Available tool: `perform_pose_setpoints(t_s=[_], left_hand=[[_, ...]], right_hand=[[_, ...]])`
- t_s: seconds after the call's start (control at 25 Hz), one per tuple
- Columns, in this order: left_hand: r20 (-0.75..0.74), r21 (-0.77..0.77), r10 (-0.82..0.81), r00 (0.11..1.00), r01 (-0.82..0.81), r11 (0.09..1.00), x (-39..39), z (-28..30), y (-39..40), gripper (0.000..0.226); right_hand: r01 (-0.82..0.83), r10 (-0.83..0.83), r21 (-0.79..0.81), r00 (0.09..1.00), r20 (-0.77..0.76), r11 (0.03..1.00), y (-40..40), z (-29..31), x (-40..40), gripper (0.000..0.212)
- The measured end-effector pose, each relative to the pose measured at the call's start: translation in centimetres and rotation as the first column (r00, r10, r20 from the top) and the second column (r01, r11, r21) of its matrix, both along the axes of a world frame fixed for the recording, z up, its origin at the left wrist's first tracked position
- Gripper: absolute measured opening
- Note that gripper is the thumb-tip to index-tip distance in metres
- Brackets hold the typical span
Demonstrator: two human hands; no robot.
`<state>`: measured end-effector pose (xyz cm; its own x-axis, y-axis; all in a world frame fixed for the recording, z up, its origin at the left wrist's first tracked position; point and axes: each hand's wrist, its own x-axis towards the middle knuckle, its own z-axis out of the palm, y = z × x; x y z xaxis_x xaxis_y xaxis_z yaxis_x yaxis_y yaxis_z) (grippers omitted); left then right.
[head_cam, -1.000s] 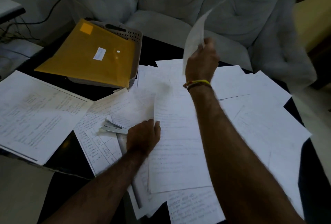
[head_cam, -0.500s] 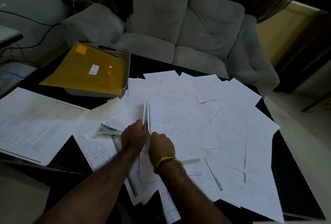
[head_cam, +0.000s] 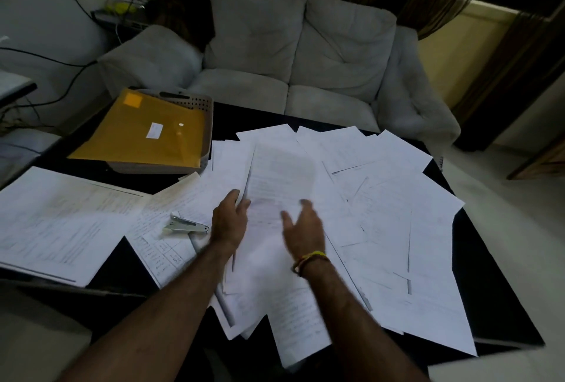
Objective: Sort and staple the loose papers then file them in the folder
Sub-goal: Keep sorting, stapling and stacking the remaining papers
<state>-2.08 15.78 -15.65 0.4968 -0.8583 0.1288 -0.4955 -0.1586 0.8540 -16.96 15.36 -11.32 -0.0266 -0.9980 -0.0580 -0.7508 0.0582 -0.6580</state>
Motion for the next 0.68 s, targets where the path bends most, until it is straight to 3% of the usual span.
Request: perform_pose_setpoints(t_s=[0.04, 0.12, 0.16, 0.24, 0.28, 0.36, 0.52, 0.68], left_hand=[[-0.075, -0.115, -0.037, 0.997, 0.028, 0.993, -0.3, 1.3, 0.2, 0.027], [-0.213, -0.245, -0.166, 0.963, 0.112, 0.963, -1.0, 4.5, 0.6, 0.024], [-0.235, -0.283, -0.215, 0.948, 0.145, 0.948, -1.4, 6.1, 0.7, 0.020], [-0.219, -0.365, -0.236, 0.947, 0.145, 0.920, -2.3, 8.6, 0.8, 0.020], [-0.207, -0.397, -0.214, 0.955, 0.118, 0.910, -2.7, 9.3, 0.8, 0.024], [-0.205, -0.408, -0.149, 0.967, 0.054, 0.911, -3.7, 9.4, 1.3, 0.030], [-0.188, -0.288, -0.004, 0.982, -0.051, 0.956, -7.2, 7.4, 3.0, 0.034], [-0.198, -0.316, 0.076, 0.977, -0.137, 0.939, -8.4, 7.5, 2.5, 0.034]], right_hand=[[0.136, -0.132, -0.049, 0.988, 0.085, 0.989, -1.0, 0.4, -1.8, 0.070], [0.265, -0.256, 0.023, 0.901, 0.349, 0.964, -3.1, 2.0, -5.0, 0.080], [0.243, -0.224, 0.027, 0.841, 0.493, 0.970, -3.8, 2.9, -6.1, 0.070], [0.248, -0.077, -0.173, 0.751, 0.656, 0.953, -4.2, 4.8, -7.2, 0.028], [0.297, -0.021, -0.302, 0.745, 0.667, 0.906, -3.8, 5.5, -7.0, 0.014], [0.381, -0.005, -0.443, 0.763, 0.647, 0.812, -2.2, 5.4, -6.2, 0.014], [0.380, -0.091, -0.396, 0.807, 0.583, 0.836, 1.0, 1.4, -4.7, 0.014], [0.282, -0.026, -0.485, 0.883, 0.470, 0.828, 0.5, 1.0, -5.0, 0.012]])
